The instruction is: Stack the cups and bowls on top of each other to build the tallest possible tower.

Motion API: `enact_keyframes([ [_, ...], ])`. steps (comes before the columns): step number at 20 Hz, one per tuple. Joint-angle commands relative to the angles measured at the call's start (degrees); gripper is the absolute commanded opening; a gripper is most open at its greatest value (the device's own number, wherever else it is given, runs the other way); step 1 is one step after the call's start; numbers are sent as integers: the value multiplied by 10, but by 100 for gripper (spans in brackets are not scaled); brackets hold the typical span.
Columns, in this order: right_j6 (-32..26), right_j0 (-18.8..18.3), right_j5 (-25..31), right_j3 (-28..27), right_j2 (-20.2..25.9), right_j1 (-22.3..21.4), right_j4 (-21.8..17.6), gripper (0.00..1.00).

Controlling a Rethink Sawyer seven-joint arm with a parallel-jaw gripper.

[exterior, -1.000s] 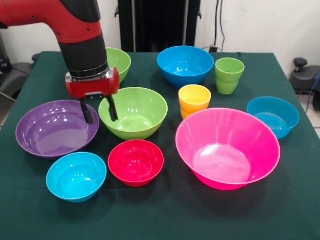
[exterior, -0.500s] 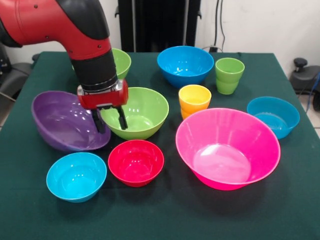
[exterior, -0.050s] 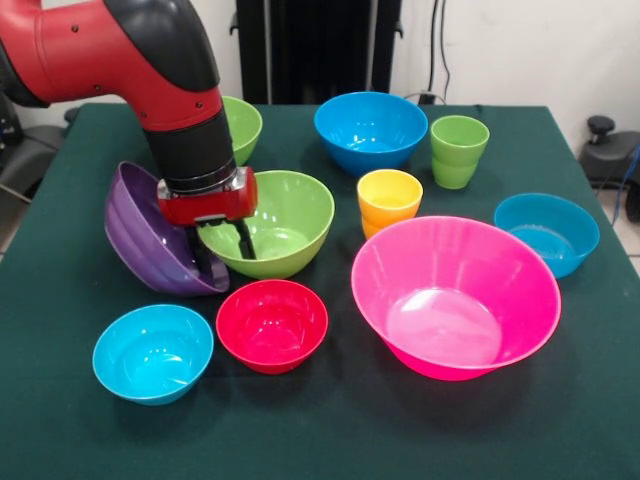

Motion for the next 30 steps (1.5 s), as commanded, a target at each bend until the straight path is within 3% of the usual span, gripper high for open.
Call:
enact_keyframes([
  [1, -75, 12, -14, -31, -41, 18, -55, 100],
  [13, -71, -10, 14, 57, -12, -87, -12, 100],
  [15, -81, -8, 34, 53, -10, -94, -4, 100],
  [30, -89, -6, 40, 25, -14, -72, -5, 100],
])
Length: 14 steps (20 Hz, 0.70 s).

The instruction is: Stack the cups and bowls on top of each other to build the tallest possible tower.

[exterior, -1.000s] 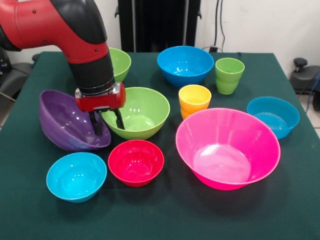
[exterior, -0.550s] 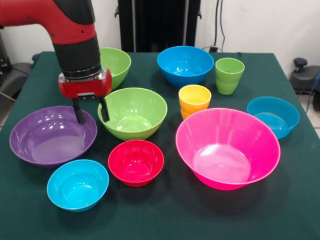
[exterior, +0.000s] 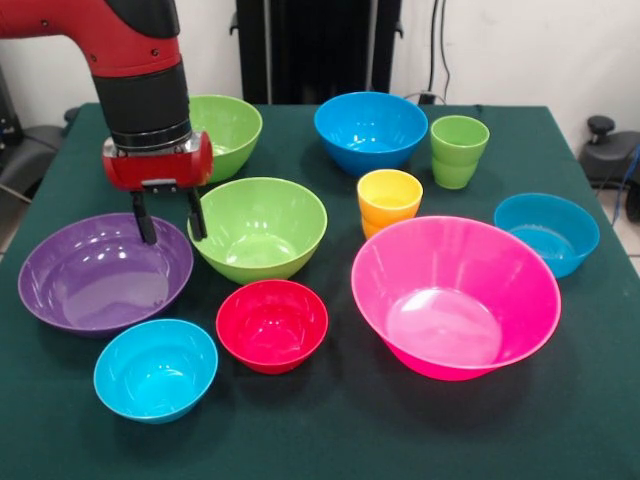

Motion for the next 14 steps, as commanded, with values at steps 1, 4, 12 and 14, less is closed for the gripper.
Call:
enact_keyframes([
  [1, -91, 8, 41, -3, -12, 12, -8, 100],
  [4, -95, 7, 42, -7, -8, 12, -6, 100],
  [12, -125, 2, 87, -14, 13, -21, 26, 100],
  [14, -121, 2, 86, -12, 14, -20, 31, 100],
])
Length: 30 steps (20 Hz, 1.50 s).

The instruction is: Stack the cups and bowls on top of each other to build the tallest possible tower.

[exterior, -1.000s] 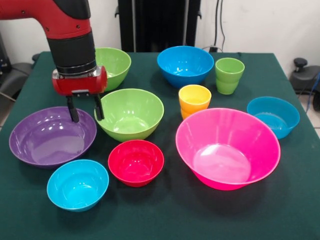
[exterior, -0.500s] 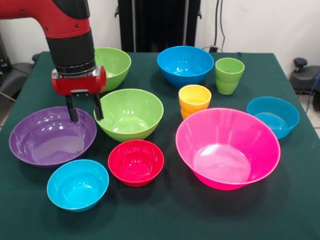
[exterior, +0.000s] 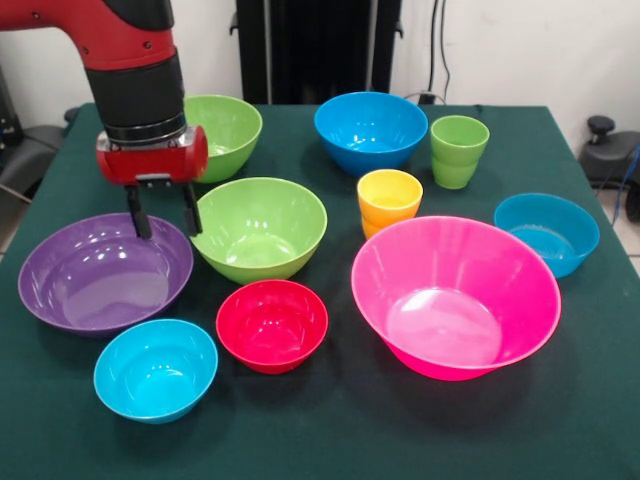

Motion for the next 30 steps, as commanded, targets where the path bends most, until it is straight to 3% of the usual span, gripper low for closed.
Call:
enact_keyframes([
  [1, -121, 6, 74, -11, 14, -14, 15, 100],
  [6, -122, 16, 90, -6, 20, -36, 28, 100],
  [12, -92, 41, 50, -25, -1, 12, 5, 100],
  [15, -73, 48, 30, -21, -10, 17, -4, 100],
  [24, -83, 59, 15, -59, -15, 62, -17, 100],
  [30, -77, 61, 32, -47, -12, 39, -2, 100],
])
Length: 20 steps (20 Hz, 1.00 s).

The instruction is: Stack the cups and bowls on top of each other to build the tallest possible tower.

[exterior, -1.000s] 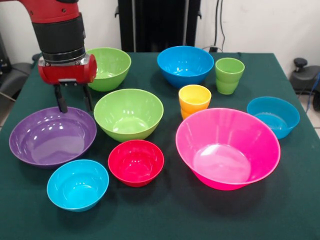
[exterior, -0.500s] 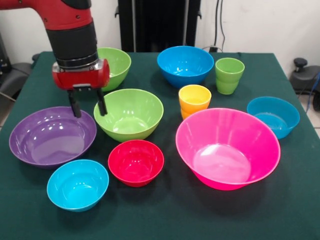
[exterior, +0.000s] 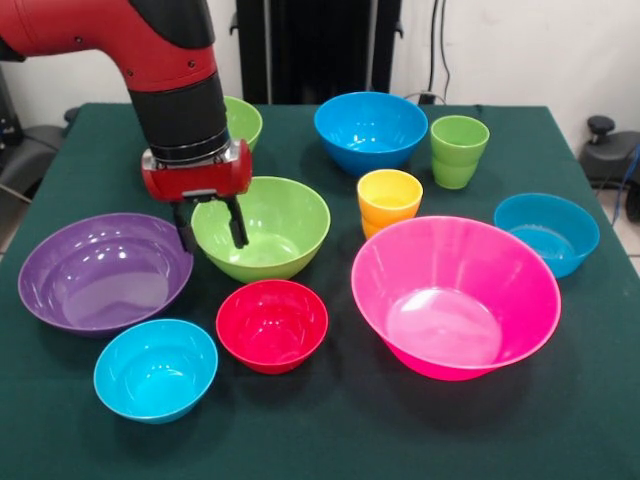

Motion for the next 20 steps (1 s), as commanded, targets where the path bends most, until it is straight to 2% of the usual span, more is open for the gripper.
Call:
enact_keyframes([
  [1, -73, 25, 20, -25, -11, 5, -19, 100],
  [8, -69, 53, 110, -27, -8, -62, 28, 100],
  [15, -66, 51, 128, -6, -3, -100, 58, 100],
  [20, -78, 61, 146, -28, -4, -107, 62, 100],
])
